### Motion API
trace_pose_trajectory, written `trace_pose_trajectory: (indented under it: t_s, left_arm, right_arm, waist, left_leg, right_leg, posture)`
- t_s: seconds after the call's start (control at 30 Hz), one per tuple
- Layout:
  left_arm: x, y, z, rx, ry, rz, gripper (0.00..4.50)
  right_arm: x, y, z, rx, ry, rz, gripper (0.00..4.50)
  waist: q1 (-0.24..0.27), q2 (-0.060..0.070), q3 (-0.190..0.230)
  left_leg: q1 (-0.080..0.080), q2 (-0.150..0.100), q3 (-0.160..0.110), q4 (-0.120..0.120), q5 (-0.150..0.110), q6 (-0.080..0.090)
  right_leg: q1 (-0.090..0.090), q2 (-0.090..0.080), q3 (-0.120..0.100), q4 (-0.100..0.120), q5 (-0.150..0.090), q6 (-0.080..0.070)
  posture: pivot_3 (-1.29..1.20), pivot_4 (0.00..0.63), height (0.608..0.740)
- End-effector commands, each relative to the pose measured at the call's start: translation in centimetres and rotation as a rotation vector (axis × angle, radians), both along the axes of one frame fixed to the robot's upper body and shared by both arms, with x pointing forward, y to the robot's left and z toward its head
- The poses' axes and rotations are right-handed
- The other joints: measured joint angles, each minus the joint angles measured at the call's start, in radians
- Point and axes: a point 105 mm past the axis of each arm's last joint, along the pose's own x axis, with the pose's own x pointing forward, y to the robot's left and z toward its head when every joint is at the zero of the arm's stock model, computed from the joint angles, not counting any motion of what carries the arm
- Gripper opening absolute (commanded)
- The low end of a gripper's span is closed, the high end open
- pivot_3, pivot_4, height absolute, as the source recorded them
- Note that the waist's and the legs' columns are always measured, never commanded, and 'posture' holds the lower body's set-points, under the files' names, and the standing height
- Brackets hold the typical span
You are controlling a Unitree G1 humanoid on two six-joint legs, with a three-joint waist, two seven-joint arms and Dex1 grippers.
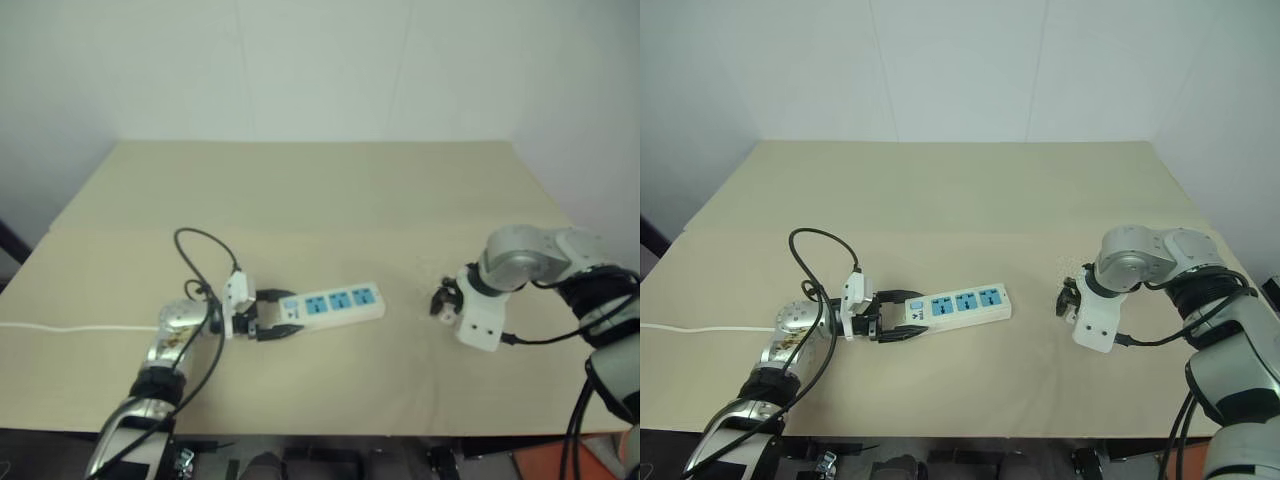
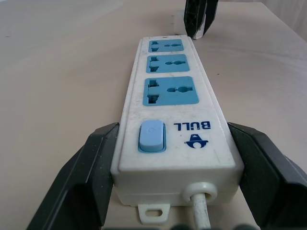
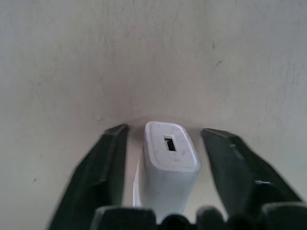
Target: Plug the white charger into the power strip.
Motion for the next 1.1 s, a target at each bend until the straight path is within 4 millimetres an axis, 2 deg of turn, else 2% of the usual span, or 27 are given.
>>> trace_pose_trajectory:
  t_s: [0.03, 0.07, 0.1, 0.3, 0.47, 0.6, 0.67, 0.73, 0.83, 0.97, 1.1]
  left_arm:
    - [-0.2, -0.4, -0.5, 0.010, 0.009, -0.006, 3.25]
    - [-0.1, -0.4, -0.5, 0.010, 0.009, -0.005, 3.25]
    - [-0.2, -0.4, -0.5, 0.010, 0.010, -0.005, 3.25]
    - [-0.2, -0.4, -0.5, 0.011, 0.010, -0.014, 3.25]
    - [-0.3, -0.7, -0.2, 0.015, 0.000, -0.050, 3.25]
    - [-0.8, -0.9, -0.2, 0.017, 0.020, -0.103, 3.25]
    - [-1.2, -0.9, -0.2, 0.027, 0.027, -0.149, 3.25]
    - [-1.3, -0.9, -0.1, 0.038, 0.025, -0.178, 3.25]
    - [-1.3, -0.9, -0.2, 0.064, 0.014, -0.205, 3.25]
    - [-1.0, -0.9, -0.3, 0.080, 0.001, -0.215, 3.25]
    - [-0.9, -1.1, -0.5, 0.083, 0.006, -0.224, 3.25]
  right_arm:
    - [0.3, 0.5, 0.7, 0.016, -0.022, 0.031, 1.51]
    - [0.3, 0.6, 0.7, 0.018, -0.021, 0.030, 1.19]
    - [0.3, 0.6, 0.6, 0.026, -0.021, 0.028, 1.13]
    - [0.8, 1.0, 1.3, 0.124, -0.051, -0.032, 1.13]
    - [2.2, 2.0, 4.3, 0.452, -0.064, -0.292, 1.13]
    - [2.7, 3.5, 8.5, 0.872, 0.032, -0.480, 1.13]
    - [2.5, 4.5, 10.6, 1.064, 0.112, -0.530, 1.13]
    - [1.9, 5.1, 11.6, 1.164, 0.211, -0.579, 1.13]
    - [0.4, 7.5, 12.7, 1.367, 0.503, -0.637, 1.13]
    - [-0.6, 10.7, 11.6, 1.490, 0.814, -0.749, 1.13]
    - [-1.4, 14.1, 9.4, 1.509, 1.012, -0.833, 1.13]
  waist:
    - [-0.003, 0.000, 0.000]
    - [-0.005, 0.000, 0.000]
    - [-0.007, 0.000, 0.000]
    - [-0.018, 0.000, 0.000]
    - [-0.018, 0.000, 0.000]
    - [-0.018, 0.000, 0.000]
    - [-0.019, 0.000, 0.000]
    - [-0.017, 0.000, 0.000]
    - [-0.014, 0.000, 0.000]
    - [-0.015, 0.000, 0.000]
    - [-0.015, 0.000, 0.000]
  left_leg:
    - [0.000, 0.000, 0.000, 0.000, 0.000, 0.000]
    - [0.000, 0.000, 0.000, 0.000, 0.000, 0.000]
    - [0.000, 0.000, 0.000, 0.000, 0.000, 0.000]
    - [0.000, 0.000, 0.000, 0.000, 0.000, 0.000]
    - [0.000, 0.000, 0.000, 0.000, 0.000, 0.000]
    - [-0.002, 0.000, 0.000, 0.000, 0.000, 0.000]
    - [-0.002, 0.000, -0.001, -0.001, 0.000, 0.000]
    - [-0.002, 0.000, -0.001, 0.000, 0.000, 0.000]
    - [-0.003, 0.000, -0.002, 0.000, 0.000, 0.000]
    - [-0.004, 0.000, -0.002, 0.000, 0.000, 0.001]
    - [-0.004, 0.000, -0.002, 0.000, 0.000, 0.001]
  right_leg:
    - [0.000, 0.000, 0.000, 0.000, 0.000, 0.000]
    - [0.000, 0.000, 0.000, 0.000, 0.000, 0.000]
    - [0.000, 0.000, 0.000, 0.000, 0.000, 0.000]
    - [0.000, 0.000, 0.000, 0.000, 0.000, 0.000]
    - [0.000, 0.000, 0.000, 0.000, 0.000, 0.000]
    - [0.000, 0.000, 0.000, 0.000, 0.000, 0.000]
    - [0.000, 0.000, 0.000, -0.001, 0.000, 0.000]
    - [0.000, 0.000, 0.000, -0.001, 0.000, 0.000]
    - [-0.001, 0.000, -0.001, -0.001, 0.000, 0.000]
    - [-0.001, 0.000, -0.001, 0.000, 0.000, 0.000]
    - [-0.002, 0.000, -0.001, 0.000, 0.000, 0.000]
  posture:
    - [0.00, 0.150, 0.740]
    - [0.00, 0.150, 0.740]
    - [0.00, 0.150, 0.740]
    - [0.00, 0.150, 0.740]
    - [0.00, 0.150, 0.740]
    - [0.00, 0.150, 0.740]
    - [0.00, 0.150, 0.740]
    - [0.00, 0.150, 0.740]
    - [0.00, 0.150, 0.740]
    - [0.00, 0.150, 0.740]
    - [0.00, 0.150, 0.740]
